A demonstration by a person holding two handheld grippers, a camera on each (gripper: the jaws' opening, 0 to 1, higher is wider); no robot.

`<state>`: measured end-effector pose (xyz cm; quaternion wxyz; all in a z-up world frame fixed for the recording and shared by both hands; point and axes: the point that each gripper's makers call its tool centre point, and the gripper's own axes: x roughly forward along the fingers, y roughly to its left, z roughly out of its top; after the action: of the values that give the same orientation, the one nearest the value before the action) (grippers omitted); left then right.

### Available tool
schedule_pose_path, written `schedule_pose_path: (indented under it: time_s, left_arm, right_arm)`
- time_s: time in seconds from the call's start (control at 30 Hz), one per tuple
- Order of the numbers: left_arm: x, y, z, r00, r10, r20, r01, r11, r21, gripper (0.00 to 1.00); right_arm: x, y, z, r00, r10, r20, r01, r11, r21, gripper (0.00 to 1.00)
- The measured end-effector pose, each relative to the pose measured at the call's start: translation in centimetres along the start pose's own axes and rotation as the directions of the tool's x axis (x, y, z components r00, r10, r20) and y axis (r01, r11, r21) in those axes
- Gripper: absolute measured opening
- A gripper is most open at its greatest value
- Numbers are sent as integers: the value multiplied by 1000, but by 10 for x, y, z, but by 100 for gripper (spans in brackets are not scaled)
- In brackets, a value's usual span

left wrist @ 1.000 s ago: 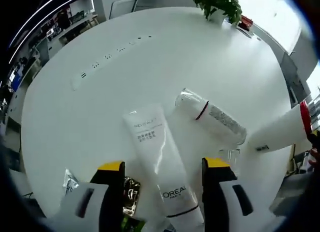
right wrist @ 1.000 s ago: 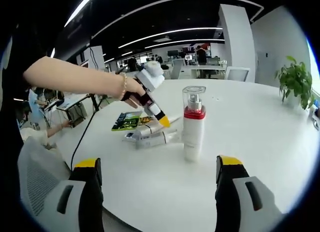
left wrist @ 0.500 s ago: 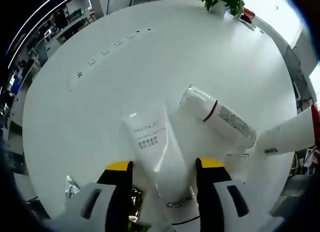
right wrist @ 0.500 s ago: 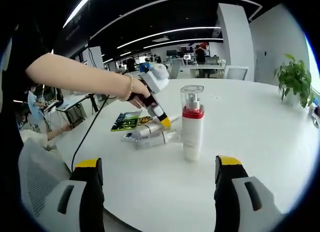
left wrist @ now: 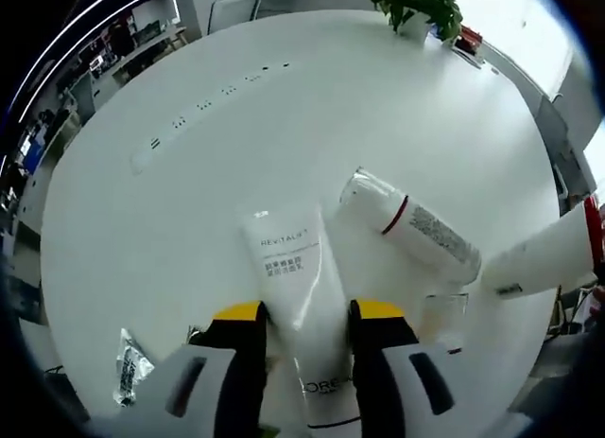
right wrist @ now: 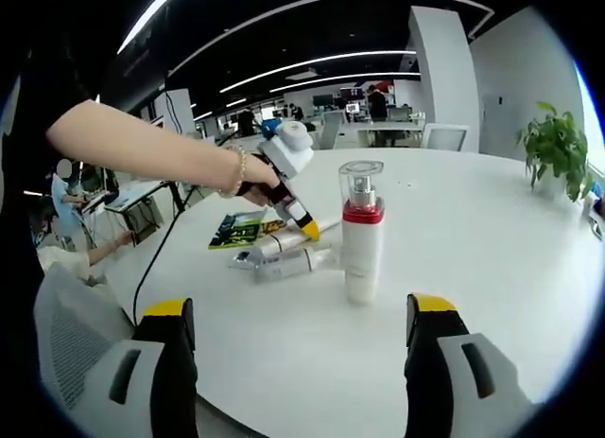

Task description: Arrange the skincare products in the storage area until every visible bottle or jar stands upright without overlapping.

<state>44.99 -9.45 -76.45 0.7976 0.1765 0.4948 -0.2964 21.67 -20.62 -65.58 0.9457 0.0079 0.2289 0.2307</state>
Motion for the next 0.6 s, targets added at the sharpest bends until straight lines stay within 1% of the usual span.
schedule_pose_path:
  time_s: [0.03, 0.1, 0.23, 0.33, 0.37, 0.4, 0.5, 0.57, 0.6]
  left_arm:
    - [0, 1, 1, 1000, -1, 2, 1, 1000, -13, 30]
    - [-1, -3, 1, 1000, -1, 8, 1, 1000, -17, 29]
    - [-6, 0, 2, 1000, -8, 25, 9, 999, -36, 28]
    - [-17, -4, 3, 999, -16, 43, 18, 999, -41, 28]
    - [-24, -8, 4, 998, -23, 58, 26, 999, -40, 28]
    - [-25, -9, 7, 997, -36, 73, 39, 999, -37, 28]
    - [-31, -6, 15, 992, -50, 113, 57, 997, -54, 28]
    - [-43, -11, 16, 989, -58, 137, 67, 996, -60, 27]
    - [-46, -8, 19, 986, -63, 154, 72, 996, -55, 27]
  right_arm:
    - [0, 0, 0, 1000, -1, 2, 1, 1000, 0, 92]
    - [0, -1, 1, 1000, -3, 6, 3, 1000, -1, 92]
    - [0, 0, 1, 1000, -2, 7, 2, 1000, -5, 92]
    - [0, 1, 1, 1000, 2, 7, -2, 1000, -8, 92]
    - [0, 1, 1, 1000, 4, 4, -4, 1000, -8, 92]
    - [0, 2, 0, 1000, 8, -1, -8, 1000, -9, 92]
    - [0, 3, 1, 1000, 11, 2, -11, 1000, -13, 91]
    - [0, 4, 2, 1000, 16, 4, -16, 1000, -9, 91]
    - [0, 4, 2, 1000, 18, 5, -18, 1000, -10, 91]
